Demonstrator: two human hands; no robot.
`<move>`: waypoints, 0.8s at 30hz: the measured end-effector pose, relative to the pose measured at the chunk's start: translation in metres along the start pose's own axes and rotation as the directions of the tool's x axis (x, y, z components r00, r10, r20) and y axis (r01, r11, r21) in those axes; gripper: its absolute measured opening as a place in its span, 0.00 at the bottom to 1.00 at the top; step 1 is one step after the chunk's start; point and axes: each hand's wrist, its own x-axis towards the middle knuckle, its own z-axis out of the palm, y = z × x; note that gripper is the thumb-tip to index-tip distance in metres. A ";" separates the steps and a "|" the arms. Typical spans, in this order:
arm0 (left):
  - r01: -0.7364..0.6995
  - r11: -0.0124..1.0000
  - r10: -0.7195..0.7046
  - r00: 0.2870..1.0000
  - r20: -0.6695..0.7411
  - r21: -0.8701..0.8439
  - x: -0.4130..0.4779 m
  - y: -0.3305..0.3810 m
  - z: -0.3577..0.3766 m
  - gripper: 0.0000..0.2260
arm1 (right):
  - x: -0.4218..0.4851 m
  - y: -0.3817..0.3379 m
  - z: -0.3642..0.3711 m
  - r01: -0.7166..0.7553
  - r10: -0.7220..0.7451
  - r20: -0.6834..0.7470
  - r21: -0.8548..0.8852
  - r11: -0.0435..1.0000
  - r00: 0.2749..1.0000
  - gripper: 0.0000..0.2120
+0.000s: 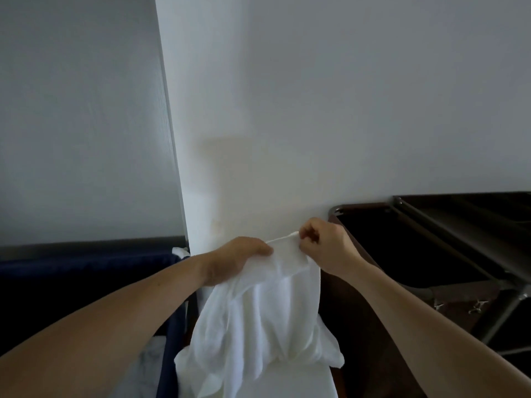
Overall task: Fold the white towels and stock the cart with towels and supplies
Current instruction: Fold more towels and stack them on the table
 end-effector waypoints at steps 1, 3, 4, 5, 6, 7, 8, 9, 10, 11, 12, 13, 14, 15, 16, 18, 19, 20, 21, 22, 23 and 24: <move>0.048 0.996 -0.045 0.998 0.046 -0.079 -0.001 0.000 -0.002 0.14 | 0.000 0.000 0.001 -0.004 0.005 -0.005 0.052 0.999 1.000 0.13; 0.117 0.984 -0.103 0.989 0.107 -0.134 0.000 -0.001 -0.009 0.23 | -0.002 -0.002 0.002 -0.016 0.013 0.027 0.107 0.994 1.000 0.10; 0.134 0.979 -0.119 0.988 0.102 -0.155 0.002 -0.002 -0.011 0.23 | -0.004 -0.003 0.004 -0.018 0.012 0.052 0.113 0.993 0.999 0.07; 0.140 0.974 -0.128 0.989 0.079 -0.175 0.004 -0.003 -0.012 0.22 | -0.006 -0.004 0.006 -0.027 0.018 0.076 0.116 0.993 0.997 0.06; 0.138 0.972 -0.131 0.990 0.046 -0.191 0.005 -0.004 -0.013 0.19 | -0.008 -0.003 0.007 -0.037 0.027 0.088 0.118 0.992 0.996 0.08; 0.121 0.974 -0.123 0.992 -0.001 -0.193 0.007 -0.006 -0.013 0.14 | -0.010 -0.002 0.009 -0.045 0.034 0.089 0.123 0.991 0.995 0.09; 0.098 0.980 -0.108 0.993 -0.046 -0.172 0.008 -0.007 -0.013 0.09 | -0.010 0.001 0.011 -0.048 0.037 0.088 0.128 0.991 0.995 0.09; 0.085 0.984 -0.097 0.993 -0.073 -0.156 0.009 -0.008 -0.012 0.07 | -0.011 0.001 0.012 -0.044 0.033 0.088 0.129 0.991 0.996 0.09; 0.085 0.983 -0.101 0.990 -0.094 -0.162 0.011 -0.009 -0.013 0.07 | -0.011 0.002 0.012 -0.036 0.025 0.091 0.122 0.992 0.996 0.09; 0.078 0.981 -0.099 0.988 -0.114 -0.180 0.011 -0.011 -0.014 0.07 | -0.012 0.003 0.013 -0.030 0.018 0.095 0.120 0.992 0.995 0.11; 0.061 0.979 -0.091 0.985 -0.145 -0.196 0.012 -0.011 -0.016 0.08 | -0.012 0.004 0.014 -0.027 0.015 0.096 0.127 0.992 0.995 0.12; 0.035 0.979 -0.072 0.981 -0.180 -0.202 0.011 -0.011 -0.017 0.09 | -0.012 0.003 0.014 -0.030 0.017 0.089 0.144 0.989 0.996 0.12; 0.008 0.980 -0.051 0.975 -0.216 -0.197 0.011 -0.011 -0.018 0.11 | -0.012 0.004 0.014 -0.040 0.027 0.074 0.167 0.985 0.997 0.12; -0.014 0.981 -0.037 0.965 -0.260 -0.192 0.011 -0.010 -0.020 0.12 | -0.012 0.004 0.015 -0.058 0.048 0.056 0.194 0.979 0.997 0.13; -0.030 0.980 -0.032 0.953 -0.301 -0.199 0.010 -0.007 -0.020 0.14 | -0.011 0.006 0.016 -0.095 0.088 0.041 0.230 0.969 0.995 0.14; -0.051 0.971 -0.042 0.924 -0.379 -0.233 0.009 -0.001 -0.025 0.16 | -0.008 0.008 0.016 -0.216 0.214 0.044 0.330 0.919 0.976 0.18; -0.053 0.968 -0.053 0.914 -0.403 -0.247 0.010 0.001 -0.028 0.18 | -0.007 0.009 0.016 -0.277 0.271 0.071 0.385 0.880 0.960 0.19; -0.052 0.967 -0.058 0.910 -0.410 -0.251 0.010 0.002 -0.033 0.20 | -0.006 0.010 0.016 -0.326 0.306 0.117 0.434 0.840 0.945 0.21; -0.045 0.969 -0.058 0.915 -0.400 -0.244 0.012 0.000 -0.038 0.21 | -0.007 0.010 0.017 -0.354 0.309 0.172 0.469 0.809 0.935 0.21; -0.029 0.972 -0.064 0.922 -0.383 -0.233 0.014 -0.003 -0.042 0.21 | -0.008 0.010 0.018 -0.363 0.286 0.228 0.480 0.799 0.931 0.21; -0.015 0.971 -0.076 0.926 -0.369 -0.237 0.015 -0.006 -0.043 0.22 | -0.009 0.009 0.018 -0.352 0.246 0.281 0.437 0.828 0.928 0.20; -0.005 0.966 -0.093 0.926 -0.366 -0.257 0.015 -0.006 -0.043 0.22 | -0.009 0.008 0.018 -0.312 0.203 0.329 0.324 0.893 0.922 0.20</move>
